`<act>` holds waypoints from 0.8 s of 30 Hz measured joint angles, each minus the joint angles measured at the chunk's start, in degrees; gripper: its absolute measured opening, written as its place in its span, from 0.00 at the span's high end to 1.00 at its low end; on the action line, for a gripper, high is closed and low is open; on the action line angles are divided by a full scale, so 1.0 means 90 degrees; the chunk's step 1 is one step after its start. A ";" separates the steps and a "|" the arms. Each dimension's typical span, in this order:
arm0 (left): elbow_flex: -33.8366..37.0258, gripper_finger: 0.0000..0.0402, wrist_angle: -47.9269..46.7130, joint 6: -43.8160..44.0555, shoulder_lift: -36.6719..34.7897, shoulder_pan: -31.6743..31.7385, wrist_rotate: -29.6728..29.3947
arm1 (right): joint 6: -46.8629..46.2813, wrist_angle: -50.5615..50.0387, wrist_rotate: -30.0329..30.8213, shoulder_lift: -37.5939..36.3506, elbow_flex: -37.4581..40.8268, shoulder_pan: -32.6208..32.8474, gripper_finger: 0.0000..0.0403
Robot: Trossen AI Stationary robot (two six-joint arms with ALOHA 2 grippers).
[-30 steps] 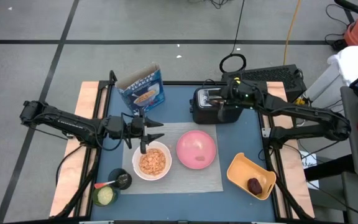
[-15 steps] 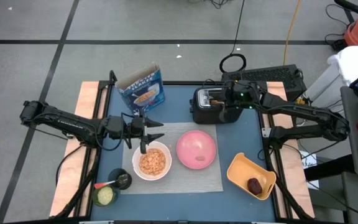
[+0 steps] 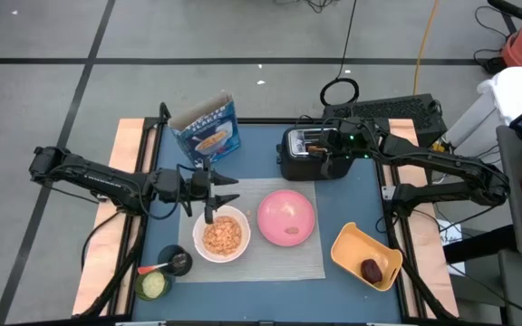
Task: Arrange a breakfast setting
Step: Put the toasted bread on the pink plate
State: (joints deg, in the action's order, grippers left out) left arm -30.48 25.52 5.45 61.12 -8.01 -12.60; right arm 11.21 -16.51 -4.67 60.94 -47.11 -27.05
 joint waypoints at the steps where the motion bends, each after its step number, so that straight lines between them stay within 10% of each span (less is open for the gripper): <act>1: 0.0000 0.47 0.0000 0.0000 0.0000 0.0000 0.0000 | -0.0001 -0.0029 0.0000 0.0000 0.0000 0.0000 0.65; 24: 0.0000 0.47 0.0002 -0.0015 0.0000 0.0000 0.0000 | 0.0030 -0.0198 -0.0010 -0.0004 -0.0005 0.0005 0.85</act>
State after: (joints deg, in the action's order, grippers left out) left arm -30.48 25.54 5.32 61.12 -8.01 -12.60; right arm 11.49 -18.30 -4.75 60.90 -47.16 -27.00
